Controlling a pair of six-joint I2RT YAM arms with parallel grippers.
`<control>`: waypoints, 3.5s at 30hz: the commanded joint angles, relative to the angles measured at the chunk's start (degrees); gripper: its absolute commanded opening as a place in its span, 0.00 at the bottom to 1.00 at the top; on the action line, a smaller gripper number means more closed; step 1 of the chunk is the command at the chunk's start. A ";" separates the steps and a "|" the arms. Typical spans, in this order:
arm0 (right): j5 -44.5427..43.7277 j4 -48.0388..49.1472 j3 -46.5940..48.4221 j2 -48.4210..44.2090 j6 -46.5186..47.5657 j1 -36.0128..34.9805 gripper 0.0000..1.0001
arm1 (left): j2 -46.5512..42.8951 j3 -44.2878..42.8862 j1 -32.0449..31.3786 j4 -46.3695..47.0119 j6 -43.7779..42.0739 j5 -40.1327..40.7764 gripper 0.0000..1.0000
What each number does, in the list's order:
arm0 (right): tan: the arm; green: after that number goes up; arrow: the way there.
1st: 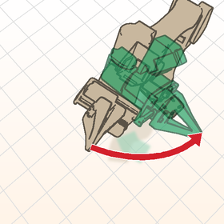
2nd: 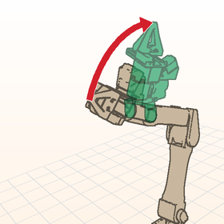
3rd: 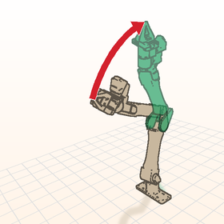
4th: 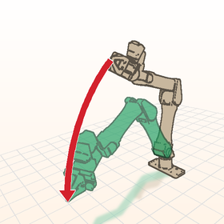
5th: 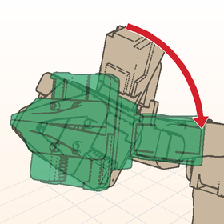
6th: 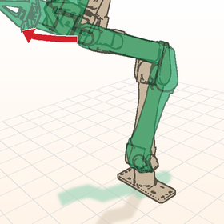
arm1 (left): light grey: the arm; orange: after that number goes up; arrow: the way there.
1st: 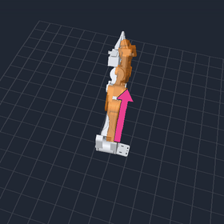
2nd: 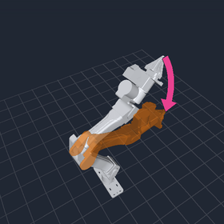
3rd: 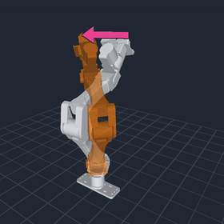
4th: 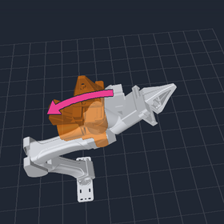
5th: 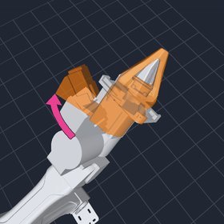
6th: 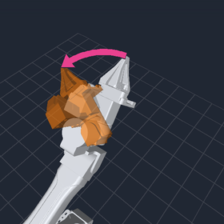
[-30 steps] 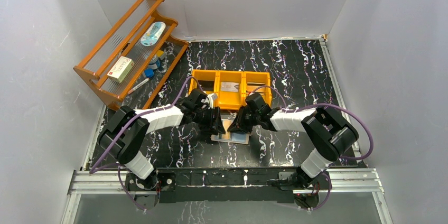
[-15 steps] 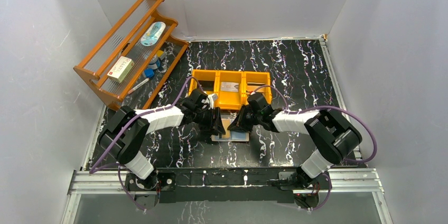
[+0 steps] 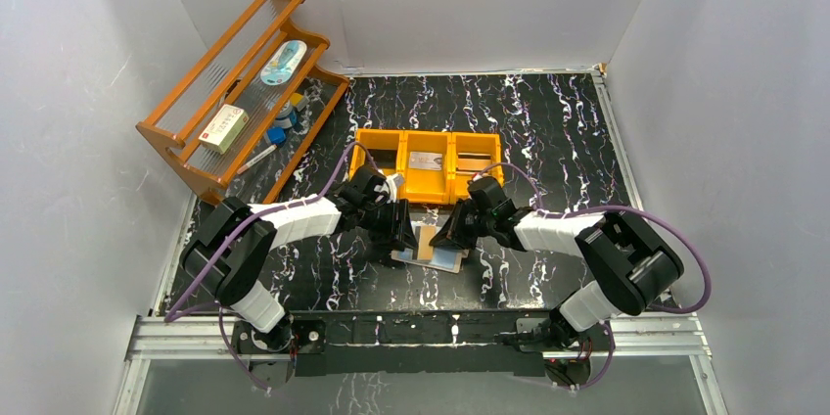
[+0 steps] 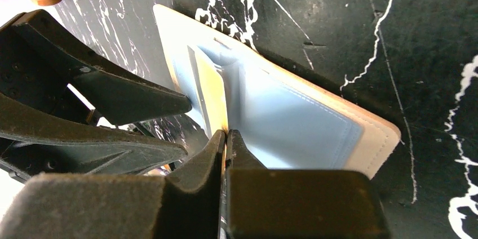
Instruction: Take the credit cards out of the card holder
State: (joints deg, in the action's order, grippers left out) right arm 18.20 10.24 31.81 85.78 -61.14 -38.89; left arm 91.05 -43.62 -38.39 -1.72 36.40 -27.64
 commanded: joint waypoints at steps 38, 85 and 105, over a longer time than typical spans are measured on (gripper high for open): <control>0.59 2.06 -0.62 1.75 -3.17 0.48 0.22 | 3.10 -0.10 -0.54 -1.62 -2.83 -1.14 0.46; -1.50 -4.66 -5.09 -8.60 -0.72 2.79 0.04 | 2.70 -2.10 -0.72 -1.95 -2.41 -1.08 0.46; -1.67 -2.36 -4.12 -4.13 -1.68 2.89 0.07 | 6.03 -6.09 -1.63 0.00 -2.01 -6.82 0.47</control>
State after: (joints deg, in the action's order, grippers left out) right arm 17.06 7.46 27.20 81.08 -62.54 -36.32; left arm 96.42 -51.22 -39.38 0.34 34.54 -33.08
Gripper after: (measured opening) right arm 0.061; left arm 0.474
